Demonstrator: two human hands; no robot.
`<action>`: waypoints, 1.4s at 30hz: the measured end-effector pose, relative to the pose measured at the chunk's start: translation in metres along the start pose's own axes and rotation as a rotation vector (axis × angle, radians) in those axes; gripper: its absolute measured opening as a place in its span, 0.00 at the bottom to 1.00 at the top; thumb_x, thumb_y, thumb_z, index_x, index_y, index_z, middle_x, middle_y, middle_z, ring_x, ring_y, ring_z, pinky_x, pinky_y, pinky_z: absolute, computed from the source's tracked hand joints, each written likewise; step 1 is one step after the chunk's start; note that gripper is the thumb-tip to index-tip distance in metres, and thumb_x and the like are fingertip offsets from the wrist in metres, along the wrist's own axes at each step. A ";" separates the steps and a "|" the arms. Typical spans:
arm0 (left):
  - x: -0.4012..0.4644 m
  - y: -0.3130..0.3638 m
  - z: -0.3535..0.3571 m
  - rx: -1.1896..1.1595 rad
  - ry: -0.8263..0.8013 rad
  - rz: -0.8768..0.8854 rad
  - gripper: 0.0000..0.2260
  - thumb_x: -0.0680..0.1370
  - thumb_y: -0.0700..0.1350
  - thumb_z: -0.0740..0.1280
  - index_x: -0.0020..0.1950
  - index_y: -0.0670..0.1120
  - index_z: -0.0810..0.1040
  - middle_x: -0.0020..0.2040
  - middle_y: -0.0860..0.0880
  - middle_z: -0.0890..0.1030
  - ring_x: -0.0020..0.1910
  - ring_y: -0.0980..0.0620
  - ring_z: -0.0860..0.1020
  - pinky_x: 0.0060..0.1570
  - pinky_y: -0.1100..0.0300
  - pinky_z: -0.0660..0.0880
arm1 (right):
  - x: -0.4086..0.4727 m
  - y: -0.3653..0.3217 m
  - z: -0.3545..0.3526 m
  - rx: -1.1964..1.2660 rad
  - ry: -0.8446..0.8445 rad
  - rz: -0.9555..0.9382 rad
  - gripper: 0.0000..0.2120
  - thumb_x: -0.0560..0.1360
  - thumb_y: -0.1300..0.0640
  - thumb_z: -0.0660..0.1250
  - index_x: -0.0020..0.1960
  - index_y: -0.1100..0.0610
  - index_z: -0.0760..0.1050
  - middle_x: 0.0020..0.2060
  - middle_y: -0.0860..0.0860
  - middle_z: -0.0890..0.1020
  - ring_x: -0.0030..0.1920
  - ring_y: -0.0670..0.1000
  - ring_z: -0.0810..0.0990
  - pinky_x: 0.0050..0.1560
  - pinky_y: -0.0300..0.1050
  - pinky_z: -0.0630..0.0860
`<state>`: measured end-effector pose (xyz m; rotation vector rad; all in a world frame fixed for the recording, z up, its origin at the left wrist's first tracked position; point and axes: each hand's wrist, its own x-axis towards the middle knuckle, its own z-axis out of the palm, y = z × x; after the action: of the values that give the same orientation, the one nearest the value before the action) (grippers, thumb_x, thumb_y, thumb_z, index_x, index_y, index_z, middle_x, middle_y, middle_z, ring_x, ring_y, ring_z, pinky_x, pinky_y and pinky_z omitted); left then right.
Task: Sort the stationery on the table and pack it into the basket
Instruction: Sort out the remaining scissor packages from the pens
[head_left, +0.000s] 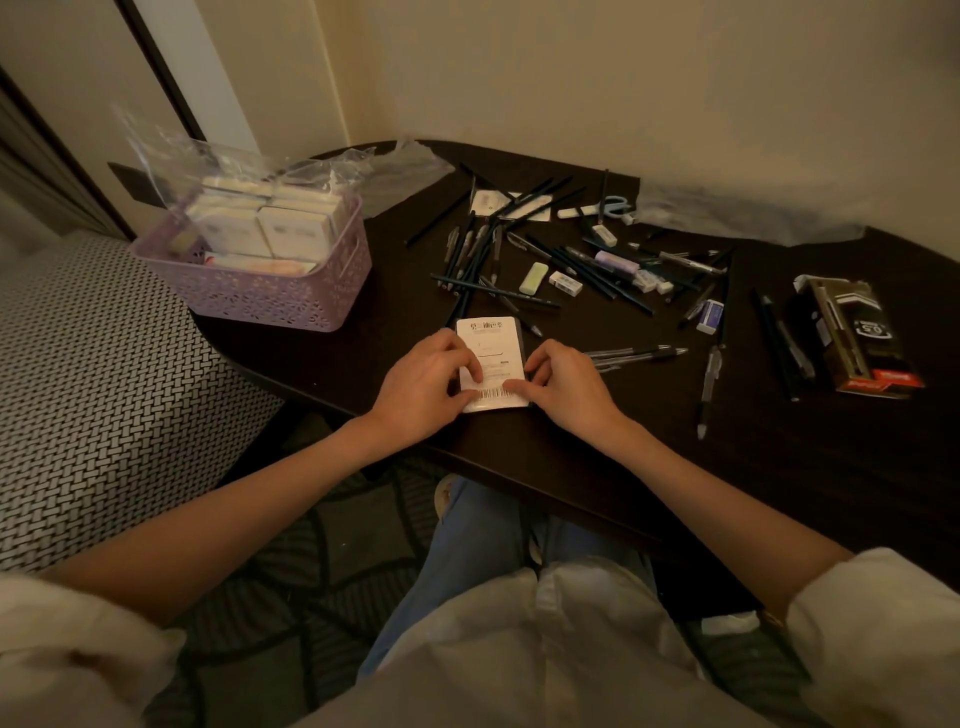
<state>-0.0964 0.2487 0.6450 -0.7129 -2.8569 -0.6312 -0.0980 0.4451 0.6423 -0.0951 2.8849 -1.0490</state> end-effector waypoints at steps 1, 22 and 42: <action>-0.002 0.000 0.000 0.030 -0.003 0.064 0.07 0.75 0.44 0.71 0.52 0.48 0.81 0.55 0.51 0.76 0.52 0.55 0.74 0.48 0.60 0.75 | 0.002 -0.001 -0.001 -0.005 -0.018 0.023 0.13 0.70 0.48 0.74 0.46 0.54 0.74 0.36 0.49 0.81 0.36 0.47 0.80 0.40 0.46 0.78; 0.006 -0.005 -0.023 0.204 0.432 0.407 0.07 0.77 0.41 0.69 0.53 0.41 0.81 0.48 0.45 0.82 0.46 0.49 0.79 0.43 0.58 0.76 | 0.019 -0.035 -0.061 0.585 -0.442 0.307 0.12 0.75 0.48 0.69 0.47 0.57 0.79 0.27 0.47 0.73 0.24 0.43 0.64 0.24 0.35 0.56; 0.072 0.021 -0.100 -1.112 0.104 -0.470 0.11 0.73 0.42 0.73 0.54 0.42 0.81 0.52 0.45 0.84 0.51 0.52 0.83 0.52 0.55 0.80 | 0.043 -0.065 -0.081 0.616 0.079 -0.100 0.09 0.76 0.57 0.69 0.53 0.58 0.82 0.47 0.49 0.84 0.49 0.43 0.81 0.46 0.35 0.74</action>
<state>-0.1474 0.2526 0.7591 -0.0297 -2.3613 -2.2778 -0.1454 0.4441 0.7441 -0.1640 2.4957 -1.9351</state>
